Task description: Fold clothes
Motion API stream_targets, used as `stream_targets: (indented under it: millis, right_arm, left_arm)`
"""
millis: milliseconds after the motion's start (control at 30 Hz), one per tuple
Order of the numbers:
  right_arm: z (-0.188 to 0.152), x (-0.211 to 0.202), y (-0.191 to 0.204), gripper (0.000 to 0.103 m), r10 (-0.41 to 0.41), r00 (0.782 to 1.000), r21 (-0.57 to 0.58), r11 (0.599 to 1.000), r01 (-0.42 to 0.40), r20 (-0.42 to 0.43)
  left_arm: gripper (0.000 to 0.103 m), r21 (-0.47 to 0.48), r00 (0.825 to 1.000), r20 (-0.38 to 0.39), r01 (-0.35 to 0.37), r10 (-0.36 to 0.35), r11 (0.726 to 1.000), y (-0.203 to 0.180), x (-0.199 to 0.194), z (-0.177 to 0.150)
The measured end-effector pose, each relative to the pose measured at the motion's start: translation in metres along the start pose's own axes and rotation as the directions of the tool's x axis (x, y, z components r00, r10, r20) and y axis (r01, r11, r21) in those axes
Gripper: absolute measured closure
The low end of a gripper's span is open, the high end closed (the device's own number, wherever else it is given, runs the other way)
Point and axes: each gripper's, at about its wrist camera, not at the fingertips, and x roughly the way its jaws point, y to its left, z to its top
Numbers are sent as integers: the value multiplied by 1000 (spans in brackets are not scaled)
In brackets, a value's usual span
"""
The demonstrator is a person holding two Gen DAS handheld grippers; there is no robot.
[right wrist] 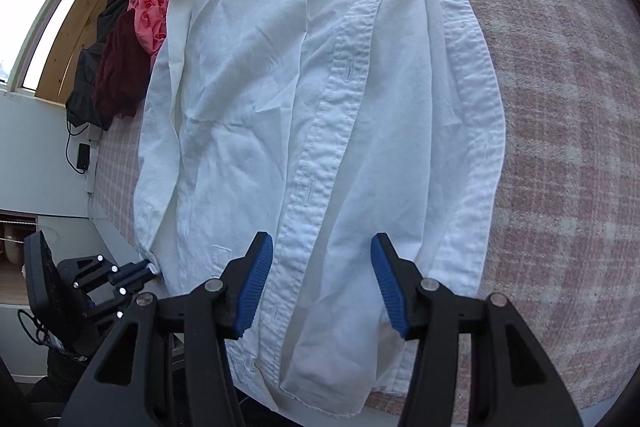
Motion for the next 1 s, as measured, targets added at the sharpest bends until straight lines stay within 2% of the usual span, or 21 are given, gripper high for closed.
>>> stream_targets:
  millis: [67,133,167,233,267,400,433,500,567,600,667,700,767,867,933,1000]
  right_arm:
    - [-2,1,-1,52,-6,1000,2,1000,6,-3]
    - [-4,1,-1,52,-4,1000,3,1000,4,-3]
    - [-4,1,0,52,-5,1000,1,1000,5,-4]
    - [-4,1,2,52,-10,1000,-4,1000,10,-6]
    - [-4,1,3,52,-13,1000,-7,1000,13,-7]
    - [-2,0,7,52,-23,1000,-18,1000,23,-9]
    - [-3,-3,9,52,-24,1000,-19,1000,24,1]
    - [-4,-11,12,52,-24,999,-32,999,25,28]
    - [-5,-17,15,52,-25,999,-48,998,27,43]
    - [-6,-20,15,52,-23,999,-54,998,26,45]
    - [-3,-23,11,52,-19,999,-57,998,22,44]
    - [0,-25,7,52,-21,999,-57,998,23,43]
    - [1,-26,1,52,-21,999,-49,999,23,40]
    - [-3,-29,-12,52,-11,999,-22,1000,12,44]
    - [-10,-34,-23,52,-7,999,-3,1000,7,46]
    - [-15,-37,-33,52,-5,999,14,1000,4,50]
  left_arm:
    - [99,-82,998,40,-36,39,996,32,-19,1]
    - [98,-183,994,55,-82,94,980,74,-32,0]
    - [93,-233,990,55,-111,128,966,97,-36,0]
    - [80,-301,974,24,-209,227,930,134,-38,-9]
    - [68,-325,964,12,-249,267,912,145,-42,-14]
    - [65,-406,914,-36,-384,405,829,186,-54,-33]
    - [65,-384,935,1,-328,355,863,173,-56,-32]
    - [64,-259,967,67,-221,246,940,121,-56,-24]
    - [60,-109,988,104,-104,116,989,60,-51,-17]
    - [54,-46,994,105,-32,37,998,33,-47,-14]
    - [51,79,989,91,113,-120,990,-23,-38,-8]
    - [50,134,978,75,182,-193,974,-50,-33,-5]
    - [50,186,958,18,277,-285,943,-96,-17,1]
    - [50,218,957,-43,290,-288,932,-148,4,9]
    - [50,201,948,-86,317,-306,927,-167,15,15]
    - [49,171,952,-102,304,-290,937,-179,20,20]
